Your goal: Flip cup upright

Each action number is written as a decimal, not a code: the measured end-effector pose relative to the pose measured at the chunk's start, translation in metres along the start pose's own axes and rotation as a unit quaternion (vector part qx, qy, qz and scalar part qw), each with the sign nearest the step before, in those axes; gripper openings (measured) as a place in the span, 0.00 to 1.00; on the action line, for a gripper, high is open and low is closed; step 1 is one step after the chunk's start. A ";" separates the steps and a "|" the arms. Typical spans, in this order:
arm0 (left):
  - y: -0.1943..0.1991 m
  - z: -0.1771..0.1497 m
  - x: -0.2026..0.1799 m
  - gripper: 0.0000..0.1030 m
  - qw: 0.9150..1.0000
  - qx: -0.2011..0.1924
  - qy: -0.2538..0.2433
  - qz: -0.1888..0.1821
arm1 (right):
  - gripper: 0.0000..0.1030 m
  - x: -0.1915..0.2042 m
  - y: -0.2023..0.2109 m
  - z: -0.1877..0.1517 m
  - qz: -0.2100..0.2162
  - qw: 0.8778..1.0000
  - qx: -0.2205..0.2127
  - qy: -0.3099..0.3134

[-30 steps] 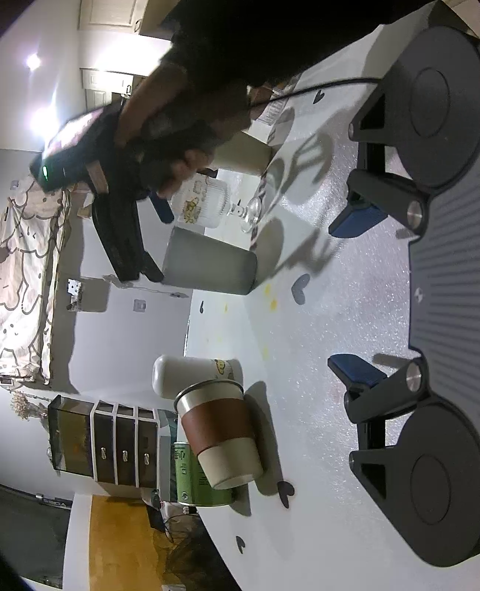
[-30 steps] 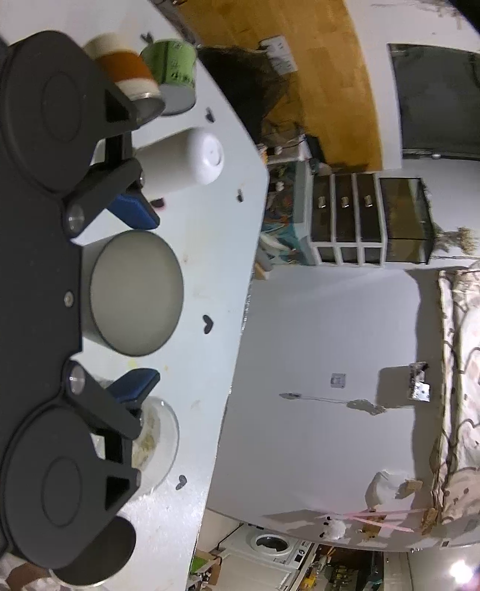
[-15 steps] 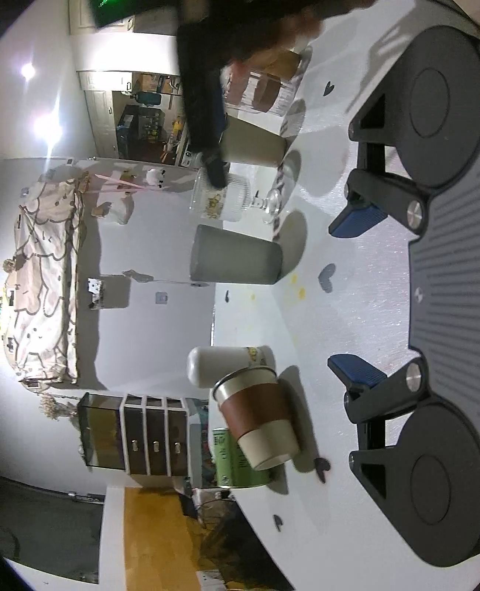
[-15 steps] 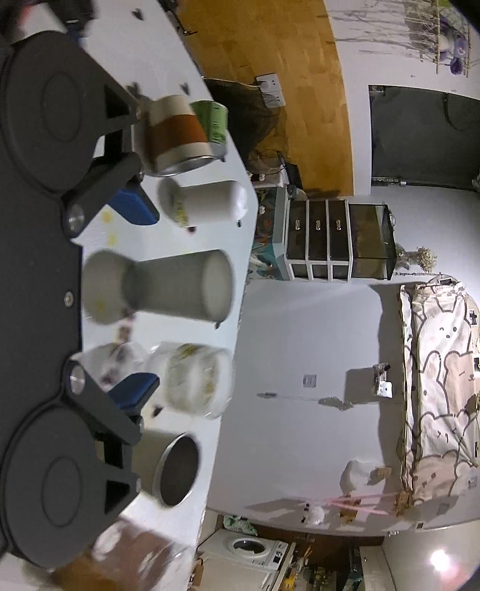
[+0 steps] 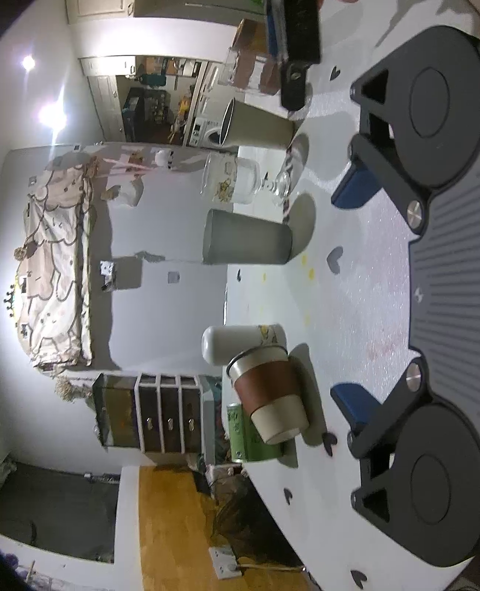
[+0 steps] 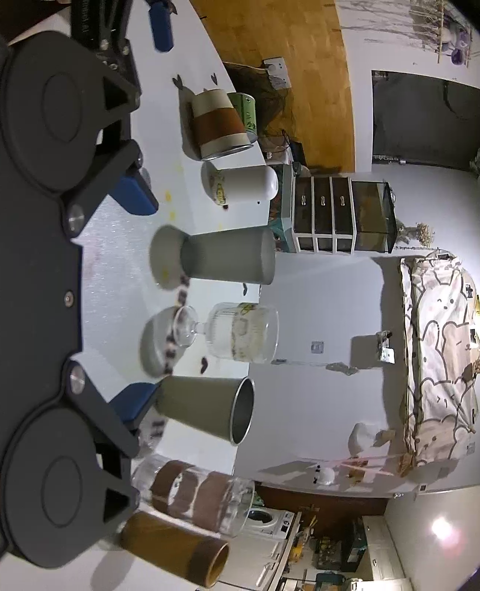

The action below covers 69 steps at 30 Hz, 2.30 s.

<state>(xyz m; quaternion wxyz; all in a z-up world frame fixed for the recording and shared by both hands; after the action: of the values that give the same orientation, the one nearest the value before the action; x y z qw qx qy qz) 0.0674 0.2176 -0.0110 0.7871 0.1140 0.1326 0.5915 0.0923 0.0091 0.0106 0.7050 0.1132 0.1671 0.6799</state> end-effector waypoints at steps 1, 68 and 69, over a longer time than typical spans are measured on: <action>0.001 -0.001 0.000 1.00 1.000 -0.003 -0.002 0.004 | 0.97 0.000 0.001 -0.003 -0.001 1.000 0.000 -0.001; 0.007 0.002 -0.005 1.00 1.000 -0.010 -0.012 0.017 | 1.00 0.000 0.014 -0.021 -0.009 1.000 0.000 -0.007; 0.007 0.002 -0.005 1.00 1.000 -0.010 -0.012 0.017 | 1.00 -0.001 0.014 -0.021 -0.009 1.000 0.000 -0.007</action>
<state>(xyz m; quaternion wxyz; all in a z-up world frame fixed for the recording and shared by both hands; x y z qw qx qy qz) 0.0606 0.2150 -0.0062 0.7795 0.1152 0.1152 0.6048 0.0711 0.0075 -0.0036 0.7123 0.1164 0.1634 0.6726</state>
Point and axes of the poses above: each gripper's, at about its wrist camera, not at the fingertips, and y roughly against the way its jaws point, x to its left, z to its top, the point moved 2 cm from there along -y, roughly the way its jaws point, and after that the axes turned 9 degrees about -z, right-handed, at the moved point
